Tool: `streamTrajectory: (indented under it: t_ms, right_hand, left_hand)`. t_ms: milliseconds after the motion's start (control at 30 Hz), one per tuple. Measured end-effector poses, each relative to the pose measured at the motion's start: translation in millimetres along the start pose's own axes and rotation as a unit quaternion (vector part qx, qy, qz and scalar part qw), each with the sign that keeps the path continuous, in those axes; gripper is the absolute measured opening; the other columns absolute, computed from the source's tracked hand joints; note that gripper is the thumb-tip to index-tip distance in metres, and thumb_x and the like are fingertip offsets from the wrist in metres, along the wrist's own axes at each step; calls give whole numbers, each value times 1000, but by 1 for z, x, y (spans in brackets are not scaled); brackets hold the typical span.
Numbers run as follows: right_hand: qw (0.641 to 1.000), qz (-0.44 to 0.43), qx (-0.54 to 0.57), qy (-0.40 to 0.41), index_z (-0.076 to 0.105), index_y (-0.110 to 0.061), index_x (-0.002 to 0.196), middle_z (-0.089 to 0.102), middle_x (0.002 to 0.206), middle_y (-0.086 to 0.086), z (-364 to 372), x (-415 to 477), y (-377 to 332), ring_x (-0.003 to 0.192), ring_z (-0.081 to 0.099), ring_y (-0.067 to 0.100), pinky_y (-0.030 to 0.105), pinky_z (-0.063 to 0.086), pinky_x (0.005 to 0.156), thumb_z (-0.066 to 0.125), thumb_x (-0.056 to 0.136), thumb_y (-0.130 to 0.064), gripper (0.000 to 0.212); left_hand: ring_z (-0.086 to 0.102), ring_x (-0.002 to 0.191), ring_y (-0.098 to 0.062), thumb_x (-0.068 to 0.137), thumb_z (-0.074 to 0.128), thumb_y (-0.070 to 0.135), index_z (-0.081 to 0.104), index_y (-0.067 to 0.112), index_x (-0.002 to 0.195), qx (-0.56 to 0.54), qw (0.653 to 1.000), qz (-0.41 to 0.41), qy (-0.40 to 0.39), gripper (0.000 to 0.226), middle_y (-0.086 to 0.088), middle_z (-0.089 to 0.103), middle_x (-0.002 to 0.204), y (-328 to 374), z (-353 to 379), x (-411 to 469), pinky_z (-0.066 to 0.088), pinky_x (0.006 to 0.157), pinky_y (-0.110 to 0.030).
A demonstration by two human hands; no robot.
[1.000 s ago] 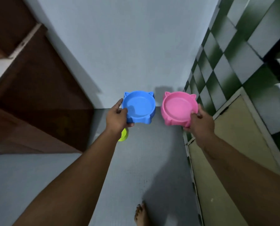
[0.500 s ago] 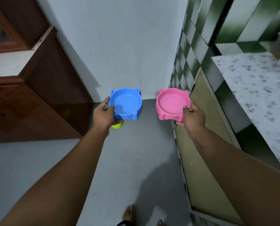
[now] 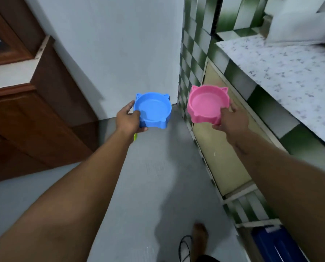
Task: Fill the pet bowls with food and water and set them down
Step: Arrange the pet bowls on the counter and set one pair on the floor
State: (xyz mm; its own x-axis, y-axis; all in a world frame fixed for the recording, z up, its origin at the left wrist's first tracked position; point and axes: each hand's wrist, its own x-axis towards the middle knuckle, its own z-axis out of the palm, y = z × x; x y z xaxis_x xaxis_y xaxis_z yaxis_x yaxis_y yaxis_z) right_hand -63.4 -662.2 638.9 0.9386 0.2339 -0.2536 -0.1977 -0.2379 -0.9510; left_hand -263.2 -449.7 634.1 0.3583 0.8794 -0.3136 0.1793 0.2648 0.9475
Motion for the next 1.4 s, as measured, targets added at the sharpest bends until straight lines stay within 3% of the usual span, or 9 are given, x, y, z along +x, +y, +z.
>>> streamTrajectory:
  t_ms: [100, 400, 700, 767, 833, 933, 1133, 1267, 1400]
  right_hand:
    - [1000, -6, 12, 17, 42, -23, 150, 56, 139, 8, -23, -41, 5, 77, 72, 21, 31, 63, 59, 55, 98, -12, 55]
    - [996, -58, 0, 68, 48, -25, 147, 59, 134, 9, -134, -134, 17, 84, 71, 23, 28, 61, 58, 52, 97, -11, 51]
    - [986, -31, 43, 158, 45, -26, 148, 56, 134, -2, -283, -224, 54, 89, 71, 28, 35, 63, 60, 52, 98, -12, 52]
    - [982, -28, 44, 180, 41, -25, 151, 54, 139, 6, -323, -246, 69, 83, 72, 34, 45, 63, 61, 53, 97, -14, 56]
    - [978, -23, 38, 202, 42, -24, 150, 55, 137, 9, -364, -268, 84, 77, 73, 36, 45, 63, 58, 53, 97, -12, 55]
    - [969, -7, 56, 242, 41, -23, 150, 51, 143, 11, -425, -298, 108, 79, 72, 32, 39, 62, 55, 55, 98, -13, 54]
    - [940, 30, 105, 322, 42, -22, 151, 53, 136, 8, -533, -357, 154, 86, 70, 36, 46, 62, 59, 52, 97, -8, 56]
    - [917, 52, 95, 384, 39, -21, 152, 58, 124, 10, -595, -391, 185, 69, 68, 30, 46, 62, 62, 53, 98, -11, 56]
    - [885, 69, 103, 450, 42, -24, 150, 60, 129, 16, -647, -409, 215, 75, 68, 36, 52, 62, 61, 56, 96, -15, 56]
  left_hand:
    - [72, 75, -29, 99, 56, 10, 54, 29, 145, 7, 1000, 8, -24, 50, -10, 66, 117, 3, -10, -28, 59, 52, -35]
    - [71, 83, -26, 100, 56, 10, 55, 29, 145, 25, 994, 21, -104, 49, -10, 63, 125, 5, 7, -129, 63, 55, -38]
    - [71, 91, -25, 101, 59, 12, 54, 30, 145, 45, 978, 40, -200, 48, -5, 61, 127, -20, 65, -268, 61, 55, -34]
    - [72, 91, -27, 101, 58, 11, 53, 29, 146, 44, 974, 43, -220, 49, -6, 61, 126, -32, 83, -304, 62, 56, -35]
    - [72, 91, -28, 101, 57, 10, 52, 28, 147, 42, 968, 39, -244, 50, -8, 62, 124, -46, 102, -342, 62, 56, -35]
    - [72, 93, -33, 100, 55, 10, 51, 29, 147, 55, 954, 34, -293, 50, -11, 62, 125, -66, 133, -399, 63, 56, -37]
    - [72, 91, -39, 99, 57, 9, 56, 28, 141, 62, 931, 21, -360, 46, -14, 62, 128, -110, 203, -492, 59, 51, -35]
    - [70, 97, -38, 99, 58, 8, 55, 27, 143, 88, 908, 12, -409, 49, -11, 60, 131, -137, 250, -543, 60, 51, -36]
    - [70, 90, -35, 98, 57, 5, 56, 25, 141, 116, 879, 14, -463, 48, -13, 59, 127, -159, 294, -591, 63, 54, -40]
